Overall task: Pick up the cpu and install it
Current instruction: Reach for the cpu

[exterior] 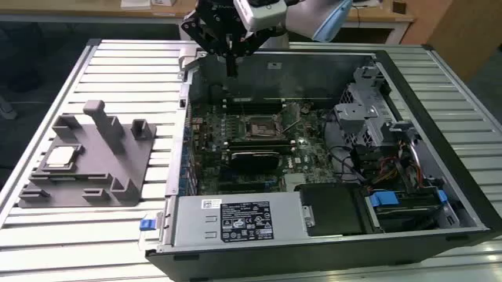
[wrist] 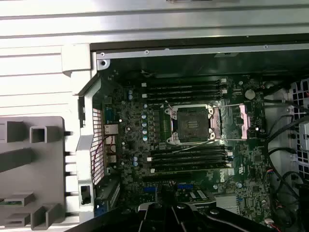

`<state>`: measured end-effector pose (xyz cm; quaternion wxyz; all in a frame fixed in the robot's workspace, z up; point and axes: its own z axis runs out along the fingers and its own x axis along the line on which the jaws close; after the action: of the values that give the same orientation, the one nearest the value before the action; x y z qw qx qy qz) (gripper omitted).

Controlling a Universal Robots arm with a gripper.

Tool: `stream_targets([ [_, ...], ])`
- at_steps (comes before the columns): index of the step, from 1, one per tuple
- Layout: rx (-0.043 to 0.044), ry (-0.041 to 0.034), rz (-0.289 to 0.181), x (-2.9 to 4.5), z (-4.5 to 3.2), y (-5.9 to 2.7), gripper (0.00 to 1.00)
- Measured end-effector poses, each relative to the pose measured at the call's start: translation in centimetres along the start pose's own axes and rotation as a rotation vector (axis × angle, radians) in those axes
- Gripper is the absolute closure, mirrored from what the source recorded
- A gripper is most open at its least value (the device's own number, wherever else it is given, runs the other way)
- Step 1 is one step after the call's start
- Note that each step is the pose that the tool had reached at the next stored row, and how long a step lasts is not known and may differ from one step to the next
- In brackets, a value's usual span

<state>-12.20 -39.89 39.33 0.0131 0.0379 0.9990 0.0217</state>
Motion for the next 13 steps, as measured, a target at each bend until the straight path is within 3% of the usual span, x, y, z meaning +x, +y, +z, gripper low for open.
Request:
stream_targets([
  [13, 0.0001, 0.0, 0.0, 0.15, -0.01, -0.01, 0.89],
])
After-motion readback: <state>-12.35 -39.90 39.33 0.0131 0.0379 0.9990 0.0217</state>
